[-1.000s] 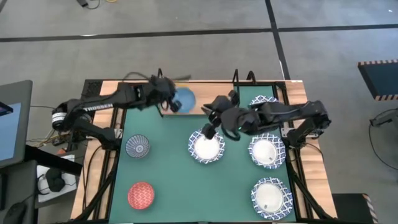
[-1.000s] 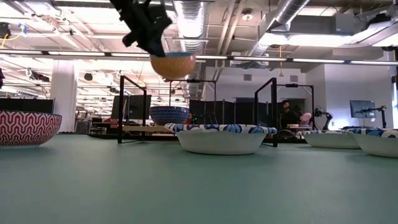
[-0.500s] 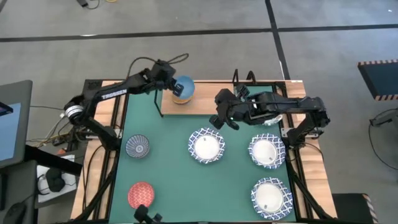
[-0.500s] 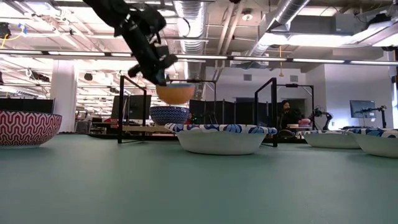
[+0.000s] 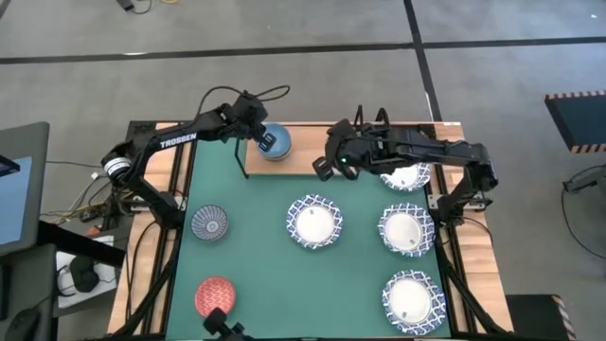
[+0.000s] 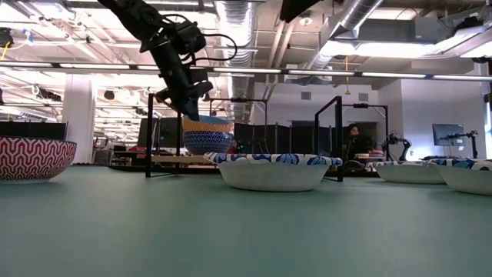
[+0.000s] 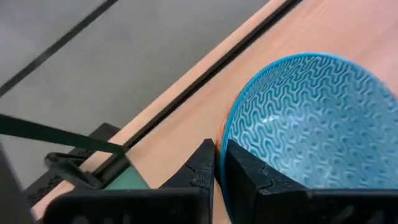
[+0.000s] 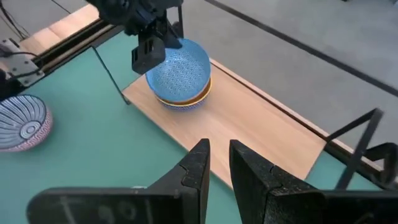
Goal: Place and stack bowls onto a shelf
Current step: Stack the small light blue bowl on top of the small yellow bowl on the shelf
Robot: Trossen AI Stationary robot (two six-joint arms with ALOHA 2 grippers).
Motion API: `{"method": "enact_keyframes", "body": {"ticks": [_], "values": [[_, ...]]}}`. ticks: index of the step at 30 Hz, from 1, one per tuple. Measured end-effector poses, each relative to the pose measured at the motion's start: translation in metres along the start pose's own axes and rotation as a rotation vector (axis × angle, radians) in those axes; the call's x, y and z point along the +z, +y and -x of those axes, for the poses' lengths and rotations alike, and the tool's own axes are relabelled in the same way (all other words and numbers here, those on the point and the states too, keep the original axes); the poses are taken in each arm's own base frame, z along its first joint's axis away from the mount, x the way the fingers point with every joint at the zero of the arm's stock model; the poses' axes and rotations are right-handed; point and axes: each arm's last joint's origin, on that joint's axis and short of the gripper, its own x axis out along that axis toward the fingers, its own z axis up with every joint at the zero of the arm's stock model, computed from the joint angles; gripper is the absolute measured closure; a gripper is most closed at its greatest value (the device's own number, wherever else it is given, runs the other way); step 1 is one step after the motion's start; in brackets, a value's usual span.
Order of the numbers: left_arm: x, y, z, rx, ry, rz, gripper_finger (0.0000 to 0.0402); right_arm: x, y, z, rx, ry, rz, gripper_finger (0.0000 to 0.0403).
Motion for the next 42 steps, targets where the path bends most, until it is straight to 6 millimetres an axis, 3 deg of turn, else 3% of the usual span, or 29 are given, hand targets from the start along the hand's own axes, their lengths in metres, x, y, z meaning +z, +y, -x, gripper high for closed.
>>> {"method": "enact_keyframes", "body": {"ticks": [6, 10, 14, 18, 24, 35, 42], "values": [[-0.001, 0.002, -0.001, -0.121, 0.025, 0.072, 0.0319, 0.005, 0.005, -0.005, 0.068, -0.010, -0.044, 0.0304], [-0.004, 0.004, 0.002, -0.080, 0.053, 0.082, 0.0271, 0.006, 0.008, -0.003, 0.102, -0.013, -0.077, 0.0285], [-0.004, 0.008, 0.011, 0.009, 0.041, 0.099, 0.0251, 0.004, 0.010, -0.002, 0.104, -0.008, -0.079, 0.0270], [0.005, 0.014, 0.026, 0.120, -0.028, 0.105, 0.0253, 0.003, 0.011, -0.001, 0.110, -0.006, -0.073, 0.0262], [0.014, 0.016, 0.032, 0.147, -0.061, 0.067, 0.0271, 0.003, 0.011, -0.001, 0.108, -0.006, -0.070, 0.0261], [-0.004, 0.009, -0.002, 0.177, 0.120, 0.007, 0.0298, 0.003, 0.011, -0.001, 0.105, -0.008, -0.062, 0.0261], [-0.005, 0.004, -0.005, 0.159, 0.132, 0.002, 0.0308, 0.003, 0.011, -0.001, 0.103, -0.010, -0.047, 0.0261]]}}
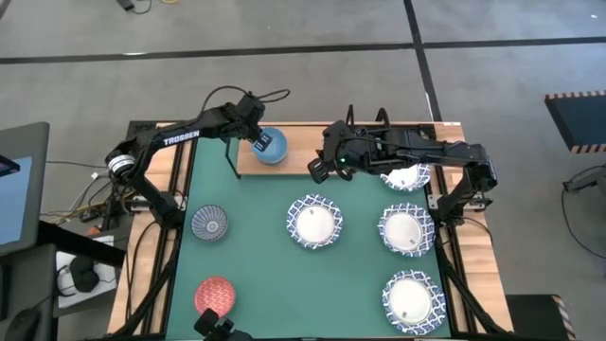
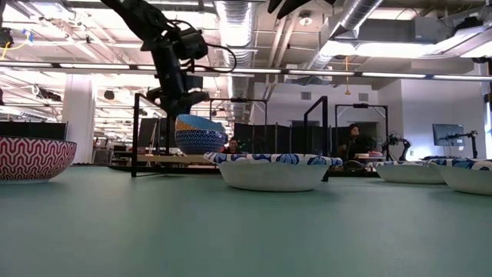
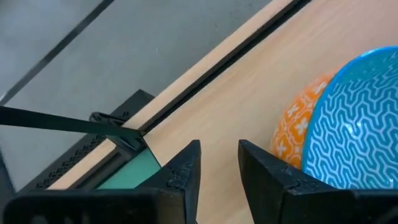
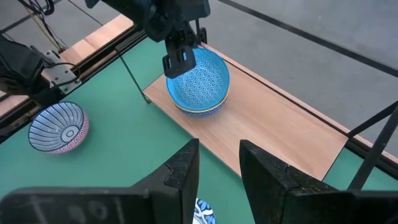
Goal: Place and stack bowls onto a shelf
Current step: Stack the small light blue bowl on top of the small yellow bowl on the shelf
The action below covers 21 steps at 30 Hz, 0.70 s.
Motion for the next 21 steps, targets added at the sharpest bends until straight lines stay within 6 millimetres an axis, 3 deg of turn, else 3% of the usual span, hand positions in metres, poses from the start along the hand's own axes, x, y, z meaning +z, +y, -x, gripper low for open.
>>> {"method": "enact_keyframes", "body": {"ticks": [8, 16, 21], "values": [[0.000, -0.001, 0.003, 0.024, 0.014, -0.013, 0.0308, 0.000, 0.000, 0.000, -0.001, -0.001, 0.006, 0.0261], [0.032, 0.006, 0.039, 0.048, -0.097, -0.056, 0.0308, 0.001, -0.001, -0.001, -0.002, -0.004, 0.001, 0.0262], [0.033, 0.005, 0.038, 0.052, -0.065, -0.097, 0.0325, 0.002, -0.001, -0.001, 0.000, -0.005, -0.001, 0.0262]]}}
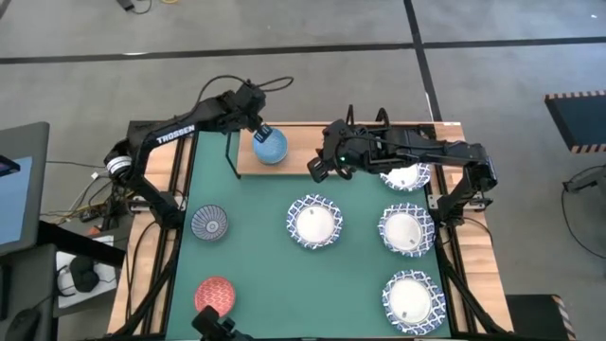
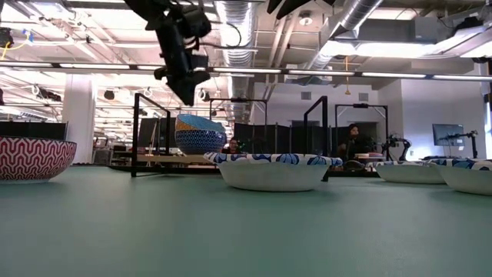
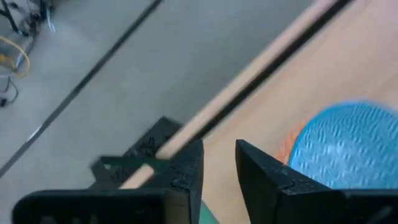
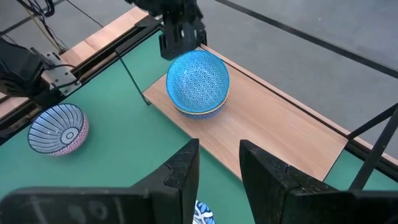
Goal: Place and stack bowls onto a shelf
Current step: Stack the small light blue bowl on top of the small yellow bowl on the shelf, then stack the small dark blue bowl on top of the small light blue bowl on the shelf
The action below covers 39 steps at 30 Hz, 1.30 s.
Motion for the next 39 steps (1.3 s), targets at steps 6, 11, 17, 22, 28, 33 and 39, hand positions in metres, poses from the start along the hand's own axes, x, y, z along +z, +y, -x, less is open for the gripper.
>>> {"method": "enact_keyframes", "body": {"ticks": [6, 11, 17, 22, 28, 33, 39], "values": [[-0.011, -0.011, -0.022, 0.014, 0.133, -0.092, 0.0381, 0.000, 0.000, 0.000, 0.003, 0.001, 0.000, 0.0262], [-0.013, -0.019, -0.028, -0.046, 0.158, -0.110, 0.0399, 0.000, 0.001, 0.000, 0.007, 0.005, 0.001, 0.0262], [-0.011, -0.027, -0.021, -0.070, 0.151, -0.129, 0.0401, -0.001, 0.001, 0.000, 0.018, 0.014, 0.001, 0.0262], [-0.017, -0.031, -0.025, -0.066, 0.159, -0.142, 0.0401, -0.001, 0.001, 0.000, 0.018, 0.015, 0.002, 0.0262], [-0.029, -0.035, -0.047, -0.058, 0.254, -0.165, 0.0401, -0.002, 0.003, 0.001, 0.024, 0.015, 0.006, 0.0262], [-0.031, -0.039, -0.050, -0.017, 0.278, -0.194, 0.0401, -0.004, 0.005, 0.003, 0.032, 0.016, 0.009, 0.0262], [-0.011, -0.030, -0.035, 0.050, 0.241, -0.210, 0.0401, -0.005, 0.006, 0.004, 0.032, 0.019, 0.008, 0.0262]]}}
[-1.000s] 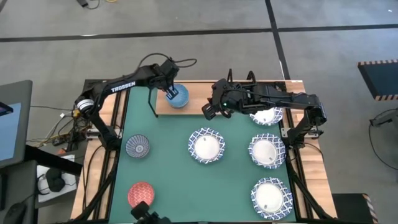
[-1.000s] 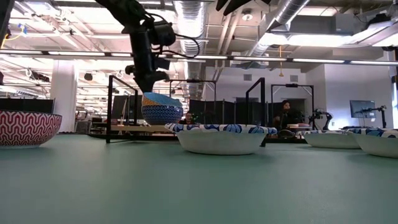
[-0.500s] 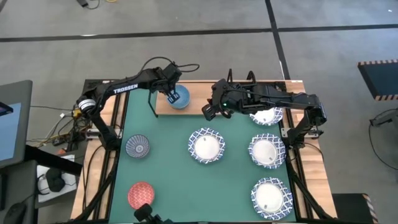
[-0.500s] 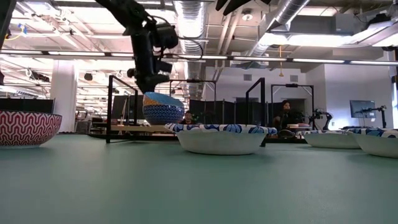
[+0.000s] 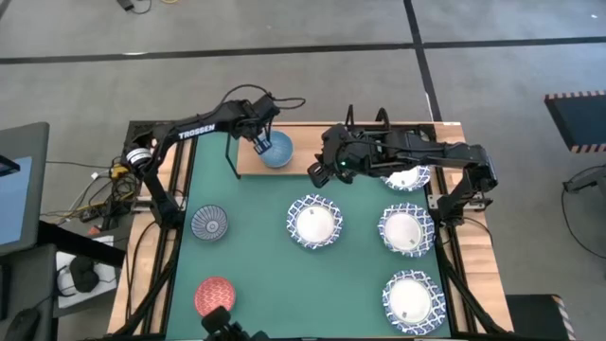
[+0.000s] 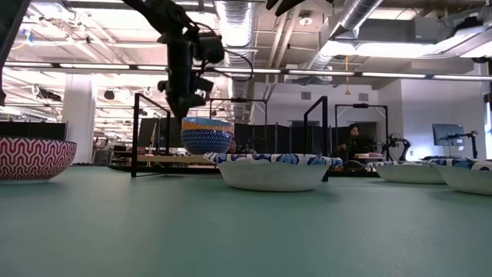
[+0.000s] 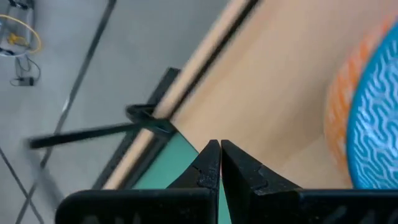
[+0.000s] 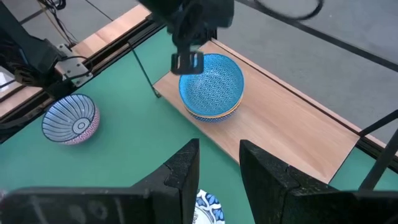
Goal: Place and stack bowls onto a shelf
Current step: Stack the small dark blue bowl on top of the small light blue bowl on the shelf
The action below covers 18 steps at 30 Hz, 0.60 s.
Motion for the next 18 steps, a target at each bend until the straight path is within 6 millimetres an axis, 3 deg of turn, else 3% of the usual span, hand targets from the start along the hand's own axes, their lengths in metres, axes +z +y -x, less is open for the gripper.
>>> {"method": "enact_keyframes", "body": {"ticks": [9, 15, 18], "values": [[0.022, 0.030, 0.050, -0.027, -0.058, 0.039, 0.0401, -0.010, 0.011, -0.028, 0.018, 0.096, 0.032, 0.0262], [0.014, 0.056, 0.092, -0.089, -0.180, 0.111, 0.0401, -0.019, 0.023, -0.083, 0.031, 0.174, 0.097, 0.0262], [0.001, 0.064, 0.107, -0.163, -0.191, 0.115, 0.0401, -0.020, 0.022, -0.100, 0.089, 0.232, 0.079, 0.0262]]}}
